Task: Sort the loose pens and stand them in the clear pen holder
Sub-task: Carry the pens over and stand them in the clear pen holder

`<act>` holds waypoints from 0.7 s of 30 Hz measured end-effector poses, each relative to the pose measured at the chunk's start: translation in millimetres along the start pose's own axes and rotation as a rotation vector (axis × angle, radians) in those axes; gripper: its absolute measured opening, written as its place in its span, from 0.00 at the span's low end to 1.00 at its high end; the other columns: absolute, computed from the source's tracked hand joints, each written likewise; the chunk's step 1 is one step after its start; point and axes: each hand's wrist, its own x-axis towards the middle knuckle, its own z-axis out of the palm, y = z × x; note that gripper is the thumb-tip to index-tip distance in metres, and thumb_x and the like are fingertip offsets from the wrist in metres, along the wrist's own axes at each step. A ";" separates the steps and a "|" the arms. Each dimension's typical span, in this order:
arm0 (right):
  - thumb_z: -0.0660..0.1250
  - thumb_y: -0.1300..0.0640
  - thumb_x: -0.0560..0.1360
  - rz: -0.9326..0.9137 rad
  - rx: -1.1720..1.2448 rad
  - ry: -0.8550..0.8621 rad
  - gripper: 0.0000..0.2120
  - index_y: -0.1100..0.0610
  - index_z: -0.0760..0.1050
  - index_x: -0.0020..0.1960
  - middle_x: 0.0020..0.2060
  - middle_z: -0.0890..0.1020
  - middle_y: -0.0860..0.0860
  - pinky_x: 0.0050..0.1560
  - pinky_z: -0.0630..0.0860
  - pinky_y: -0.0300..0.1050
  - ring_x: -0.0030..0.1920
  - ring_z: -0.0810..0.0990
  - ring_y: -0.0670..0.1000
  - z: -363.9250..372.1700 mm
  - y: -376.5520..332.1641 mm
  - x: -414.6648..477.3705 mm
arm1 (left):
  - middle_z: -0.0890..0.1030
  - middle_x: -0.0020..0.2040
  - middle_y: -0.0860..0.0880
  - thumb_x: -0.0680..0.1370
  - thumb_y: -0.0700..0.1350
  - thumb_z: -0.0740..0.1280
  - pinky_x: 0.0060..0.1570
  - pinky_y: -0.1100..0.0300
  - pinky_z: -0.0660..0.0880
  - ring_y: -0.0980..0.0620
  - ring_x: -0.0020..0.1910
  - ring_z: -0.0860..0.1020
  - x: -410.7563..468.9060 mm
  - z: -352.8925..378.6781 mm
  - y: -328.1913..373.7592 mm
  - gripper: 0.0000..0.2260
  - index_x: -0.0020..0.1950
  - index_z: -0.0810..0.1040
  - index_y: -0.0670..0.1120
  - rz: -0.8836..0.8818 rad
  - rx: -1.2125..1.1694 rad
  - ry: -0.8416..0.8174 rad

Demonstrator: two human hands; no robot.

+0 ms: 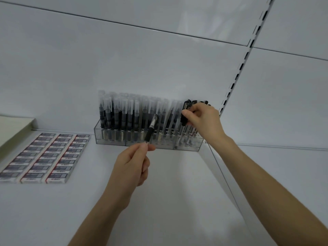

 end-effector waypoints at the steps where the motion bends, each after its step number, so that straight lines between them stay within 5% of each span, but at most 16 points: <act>1: 0.67 0.51 0.74 0.022 0.007 -0.006 0.10 0.55 0.74 0.38 0.36 0.83 0.57 0.46 0.78 0.49 0.39 0.83 0.55 -1.7 -2.0 -2.0 | 0.64 0.22 0.54 0.81 0.44 0.55 0.19 0.69 0.55 0.57 0.19 0.58 -0.7 0.4 0.9 0.12 0.48 0.76 0.41 0.005 0.003 -0.004; 6: 0.64 0.50 0.76 0.148 0.325 0.037 0.13 0.59 0.78 0.40 0.32 0.84 0.52 0.39 0.80 0.45 0.33 0.84 0.49 -11.5 -17.4 -29.8 | 0.63 0.23 0.53 0.80 0.44 0.57 0.19 0.68 0.56 0.57 0.19 0.59 -2.5 2.4 6.2 0.11 0.47 0.77 0.42 0.069 0.035 -0.030; 11: 0.64 0.56 0.76 0.189 0.634 -0.204 0.07 0.56 0.79 0.41 0.33 0.85 0.51 0.36 0.79 0.38 0.35 0.84 0.49 -7.2 -34.8 -51.8 | 0.64 0.23 0.54 0.79 0.44 0.59 0.22 0.69 0.60 0.58 0.21 0.61 -4.8 17.2 2.4 0.10 0.45 0.78 0.44 0.153 0.178 -0.122; 15: 0.65 0.61 0.75 0.178 0.736 -0.215 0.04 0.56 0.78 0.44 0.32 0.84 0.51 0.36 0.80 0.38 0.35 0.83 0.49 -9.8 -35.6 -53.4 | 0.72 0.24 0.54 0.78 0.46 0.58 0.26 0.68 0.67 0.59 0.23 0.68 -6.0 18.0 -3.9 0.09 0.46 0.77 0.48 0.232 0.384 -0.177; 18: 0.66 0.60 0.74 0.148 0.681 0.006 0.02 0.56 0.77 0.44 0.33 0.83 0.50 0.34 0.79 0.37 0.32 0.82 0.47 -21.3 -29.1 -39.8 | 0.79 0.44 0.57 0.79 0.50 0.57 0.42 0.72 0.69 0.63 0.42 0.75 -5.7 12.0 -10.6 0.08 0.53 0.74 0.54 0.245 0.668 -0.173; 21: 0.66 0.59 0.75 0.119 0.555 0.280 0.02 0.56 0.76 0.47 0.36 0.82 0.51 0.33 0.78 0.37 0.31 0.80 0.45 -38.0 -14.7 -16.2 | 0.62 0.72 0.53 0.79 0.60 0.48 0.68 0.64 0.56 0.56 0.72 0.60 -3.4 2.6 -29.8 0.26 0.74 0.56 0.50 0.207 1.211 -0.217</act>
